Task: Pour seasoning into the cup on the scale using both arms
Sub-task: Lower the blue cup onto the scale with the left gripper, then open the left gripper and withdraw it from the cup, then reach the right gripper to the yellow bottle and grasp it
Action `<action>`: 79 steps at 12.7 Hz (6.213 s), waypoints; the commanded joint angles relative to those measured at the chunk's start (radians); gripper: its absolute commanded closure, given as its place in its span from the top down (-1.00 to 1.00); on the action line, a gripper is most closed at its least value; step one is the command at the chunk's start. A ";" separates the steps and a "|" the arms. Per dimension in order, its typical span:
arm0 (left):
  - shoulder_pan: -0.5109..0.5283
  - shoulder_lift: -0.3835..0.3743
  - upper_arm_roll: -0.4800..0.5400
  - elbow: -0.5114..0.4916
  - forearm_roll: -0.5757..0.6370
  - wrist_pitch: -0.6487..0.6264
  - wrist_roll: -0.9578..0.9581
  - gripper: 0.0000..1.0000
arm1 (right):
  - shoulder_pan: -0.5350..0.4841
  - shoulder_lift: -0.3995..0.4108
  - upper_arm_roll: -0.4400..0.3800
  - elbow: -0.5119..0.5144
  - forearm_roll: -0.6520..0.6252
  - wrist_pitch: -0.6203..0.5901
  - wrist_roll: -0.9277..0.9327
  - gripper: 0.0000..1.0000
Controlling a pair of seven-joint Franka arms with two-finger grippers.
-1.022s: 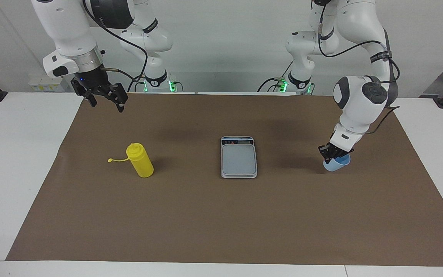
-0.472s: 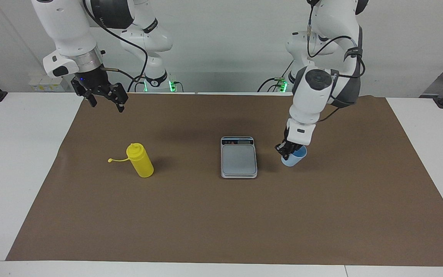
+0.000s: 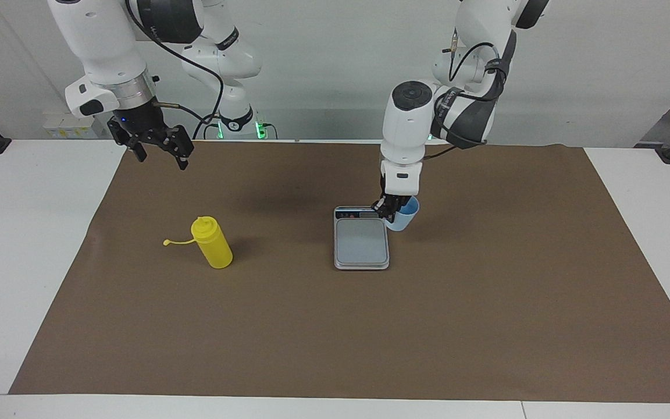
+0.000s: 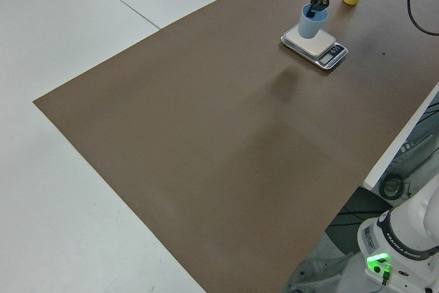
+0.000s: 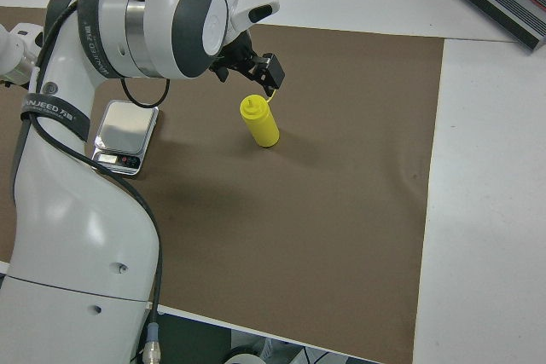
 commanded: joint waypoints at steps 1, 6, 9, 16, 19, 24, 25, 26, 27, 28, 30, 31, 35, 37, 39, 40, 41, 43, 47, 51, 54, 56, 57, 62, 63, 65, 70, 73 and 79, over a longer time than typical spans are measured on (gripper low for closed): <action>-0.021 0.063 -0.030 0.032 0.051 -0.033 -0.084 -1.00 | -0.009 -0.007 0.006 -0.009 -0.002 -0.006 0.005 1.00; -0.081 0.225 -0.062 0.172 0.219 -0.076 -0.283 -1.00 | -0.009 -0.007 0.006 -0.009 -0.002 -0.006 0.005 1.00; -0.101 0.271 -0.061 0.232 0.228 -0.079 -0.286 -1.00 | -0.009 -0.007 0.006 -0.009 -0.002 -0.006 0.005 1.00; -0.112 0.324 -0.061 0.275 0.293 -0.086 -0.286 -1.00 | -0.009 -0.007 0.006 -0.009 -0.002 -0.006 0.005 1.00; -0.104 0.322 -0.061 0.269 0.317 -0.067 -0.286 -1.00 | -0.009 -0.007 0.006 -0.009 -0.002 -0.006 0.005 1.00; -0.106 0.324 -0.061 0.279 0.316 -0.098 -0.282 0.04 | -0.009 -0.007 0.006 -0.009 -0.002 -0.006 0.005 1.00; -0.107 0.324 -0.061 0.281 0.316 -0.104 -0.282 0.12 | -0.009 -0.007 0.006 -0.009 -0.002 -0.006 0.005 1.00; -0.110 0.330 -0.061 0.310 0.316 -0.137 -0.277 0.14 | -0.009 -0.007 0.006 -0.009 -0.002 -0.006 0.005 1.00; -0.112 0.344 -0.062 0.359 0.316 -0.188 -0.274 0.16 | -0.009 -0.007 0.006 -0.009 -0.002 -0.006 0.005 1.00; -0.121 0.359 -0.062 0.417 0.316 -0.234 -0.271 0.17 | -0.009 -0.007 0.006 -0.009 -0.002 -0.006 0.005 1.00; -0.120 0.354 -0.082 0.463 0.311 -0.309 -0.240 0.18 | -0.009 -0.007 0.006 -0.009 -0.002 -0.006 0.005 1.00; -0.103 0.345 -0.109 0.492 0.296 -0.361 -0.202 0.19 | -0.009 -0.007 0.006 -0.009 -0.002 -0.006 0.005 1.00; 0.000 0.257 -0.114 0.609 0.150 -0.602 0.112 0.32 | -0.009 -0.007 0.006 -0.007 -0.002 0.003 0.005 1.00; 0.069 0.223 -0.098 0.646 0.100 -0.674 0.311 0.33 | -0.006 -0.007 0.007 -0.009 -0.002 0.003 0.003 1.00; 0.185 0.189 -0.091 0.664 0.032 -0.700 0.494 0.33 | -0.009 -0.007 0.006 -0.009 -0.002 0.005 0.002 1.00; 0.228 0.171 -0.085 0.664 0.006 -0.713 0.583 0.33 | -0.009 -0.007 0.007 -0.011 -0.002 0.006 -0.003 1.00; 0.241 0.154 -0.034 0.664 -0.002 -0.734 0.679 0.33 | -0.007 -0.007 0.007 -0.015 -0.002 0.009 -0.035 1.00; 0.206 0.091 0.151 0.661 -0.098 -0.771 0.895 0.33 | -0.014 -0.020 0.006 -0.055 0.001 0.078 -0.140 1.00; 0.078 -0.033 0.511 0.556 -0.204 -0.767 1.319 0.33 | -0.090 -0.079 0.006 -0.216 0.124 0.259 -0.433 1.00; 0.045 -0.145 0.574 0.297 -0.208 -0.554 1.395 0.33 | -0.161 -0.094 0.006 -0.325 0.279 0.372 -0.758 1.00; 0.032 -0.231 0.576 0.100 -0.214 -0.400 1.387 0.34 | -0.202 -0.093 0.004 -0.405 0.423 0.463 -0.995 1.00; 0.018 -0.245 0.574 0.072 -0.214 -0.380 1.381 0.52 | -0.216 -0.087 0.004 -0.451 0.497 0.509 -1.115 1.00; 0.018 -0.245 0.574 0.075 -0.214 -0.380 1.381 0.63 | -0.227 -0.080 0.004 -0.477 0.558 0.537 -1.220 1.00; 0.017 -0.245 0.573 0.074 -0.246 -0.290 1.370 0.79 | -0.297 0.054 0.003 -0.521 0.928 0.571 -1.757 1.00; 0.018 -0.242 0.573 0.075 -0.246 -0.255 1.372 0.84 | -0.297 0.071 0.004 -0.526 0.972 0.571 -1.800 1.00; 0.023 -0.236 0.573 0.077 -0.246 -0.236 1.378 1.00 | -0.297 0.111 0.004 -0.538 1.076 0.571 -1.938 1.00; 0.017 -0.236 0.573 0.080 -0.244 -0.236 1.383 1.00 | -0.264 0.174 0.006 -0.575 1.242 0.589 -2.203 1.00; 0.026 -0.236 0.573 0.080 -0.244 -0.240 1.378 1.00 | -0.264 0.235 0.006 -0.577 1.302 0.561 -2.330 1.00; 0.029 -0.241 0.574 0.078 -0.244 -0.254 1.374 1.00 | -0.221 0.292 0.007 -0.575 1.446 0.534 -2.402 1.00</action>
